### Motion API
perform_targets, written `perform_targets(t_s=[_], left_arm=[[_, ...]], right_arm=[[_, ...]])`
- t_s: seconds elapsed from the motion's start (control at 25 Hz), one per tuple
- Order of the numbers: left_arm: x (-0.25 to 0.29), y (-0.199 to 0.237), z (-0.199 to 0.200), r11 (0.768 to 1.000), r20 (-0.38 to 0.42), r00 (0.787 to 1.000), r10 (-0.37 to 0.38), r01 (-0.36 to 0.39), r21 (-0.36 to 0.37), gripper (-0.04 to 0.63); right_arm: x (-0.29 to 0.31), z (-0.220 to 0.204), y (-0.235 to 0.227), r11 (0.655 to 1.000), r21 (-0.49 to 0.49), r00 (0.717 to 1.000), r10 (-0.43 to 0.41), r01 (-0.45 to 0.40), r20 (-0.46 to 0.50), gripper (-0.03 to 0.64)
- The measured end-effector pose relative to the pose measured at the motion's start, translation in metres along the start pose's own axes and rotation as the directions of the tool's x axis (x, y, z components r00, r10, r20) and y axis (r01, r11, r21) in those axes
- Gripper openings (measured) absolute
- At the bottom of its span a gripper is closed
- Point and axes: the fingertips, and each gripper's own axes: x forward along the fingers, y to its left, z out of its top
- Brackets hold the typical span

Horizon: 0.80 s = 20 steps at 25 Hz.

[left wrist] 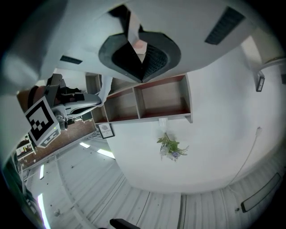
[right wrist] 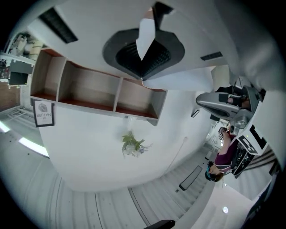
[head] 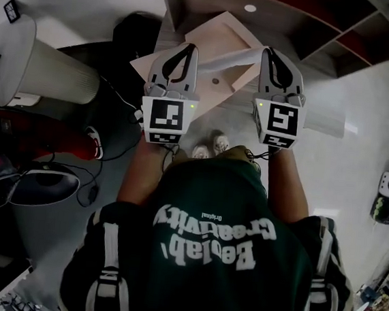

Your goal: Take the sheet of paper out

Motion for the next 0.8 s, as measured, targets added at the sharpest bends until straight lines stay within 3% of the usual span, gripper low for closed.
perform_targets(t_s=[0.4, 0.8], left_arm=[[-0.017, -0.018, -0.008, 0.998, 0.02, 0.998, -0.061, 0.061, -0.013, 0.017], [-0.011, -0.043, 0.014, 0.999, 0.059, 0.997, -0.049, 0.049, 0.0, 0.017]], right_arm=[[-0.046, -0.013, -0.026, 0.993, 0.02, 0.993, -0.117, 0.117, -0.021, 0.034], [-0.071, -0.024, -0.047, 0.991, 0.043, 0.992, -0.129, 0.129, -0.004, 0.034]])
